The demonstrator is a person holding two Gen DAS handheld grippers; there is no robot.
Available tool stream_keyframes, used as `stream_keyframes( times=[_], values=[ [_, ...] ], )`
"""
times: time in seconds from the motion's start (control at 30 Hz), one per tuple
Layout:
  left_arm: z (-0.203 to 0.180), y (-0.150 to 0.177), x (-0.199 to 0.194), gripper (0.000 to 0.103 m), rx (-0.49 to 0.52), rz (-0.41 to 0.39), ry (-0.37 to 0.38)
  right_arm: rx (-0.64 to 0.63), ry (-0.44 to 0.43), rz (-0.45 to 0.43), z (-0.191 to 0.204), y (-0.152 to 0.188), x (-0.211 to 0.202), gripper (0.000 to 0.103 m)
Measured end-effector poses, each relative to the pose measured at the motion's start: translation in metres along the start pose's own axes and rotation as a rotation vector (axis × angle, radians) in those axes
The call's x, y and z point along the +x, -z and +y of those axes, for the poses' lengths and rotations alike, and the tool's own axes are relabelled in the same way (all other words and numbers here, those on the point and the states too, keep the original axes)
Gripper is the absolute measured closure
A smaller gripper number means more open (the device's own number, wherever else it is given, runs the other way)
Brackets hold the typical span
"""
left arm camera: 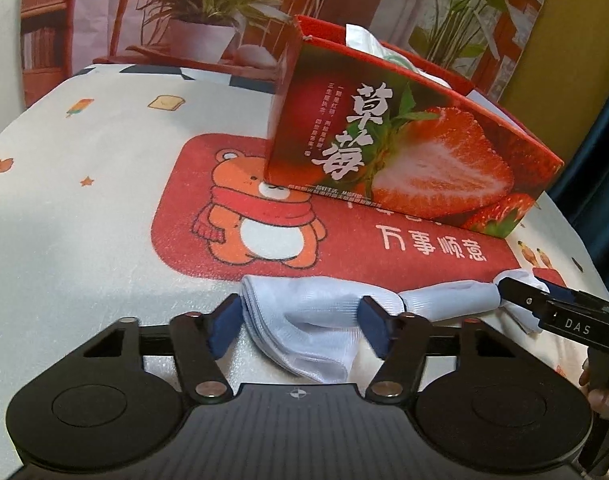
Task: Organize soft objects
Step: 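Close both grippers on the white socks, then lift the white socks with both grippers and lower them into the box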
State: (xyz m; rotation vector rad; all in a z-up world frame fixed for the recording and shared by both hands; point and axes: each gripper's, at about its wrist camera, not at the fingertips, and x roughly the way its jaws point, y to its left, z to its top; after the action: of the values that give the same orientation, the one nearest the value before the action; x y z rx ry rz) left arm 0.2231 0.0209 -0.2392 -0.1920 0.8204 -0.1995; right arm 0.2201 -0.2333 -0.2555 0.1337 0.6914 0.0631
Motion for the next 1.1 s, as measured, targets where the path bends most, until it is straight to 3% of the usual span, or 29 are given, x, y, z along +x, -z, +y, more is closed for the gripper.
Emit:
stream_keyframes(
  times=[0.3, 0.53, 0.67, 1.1],
  values=[
    [-0.001, 0.0, 0.002, 0.073, 0.007, 0.004, 0.02, 0.01, -0.028, 0.006, -0.002, 0.0, 0.001, 0.041],
    [-0.004, -0.004, -0.004, 0.083, 0.037, -0.002, 0.03, 0.0, -0.066, 0.015, 0.004, -0.002, -0.002, 0.064],
    [-0.009, -0.009, -0.014, 0.085, 0.06, -0.033, 0.024, 0.002, -0.101, 0.02, 0.008, -0.006, -0.006, 0.074],
    [-0.022, -0.048, -0.051, 0.085, 0.137, -0.162, 0.03, -0.031, -0.155, -0.105, 0.018, -0.046, -0.042, 0.076]
  ],
)
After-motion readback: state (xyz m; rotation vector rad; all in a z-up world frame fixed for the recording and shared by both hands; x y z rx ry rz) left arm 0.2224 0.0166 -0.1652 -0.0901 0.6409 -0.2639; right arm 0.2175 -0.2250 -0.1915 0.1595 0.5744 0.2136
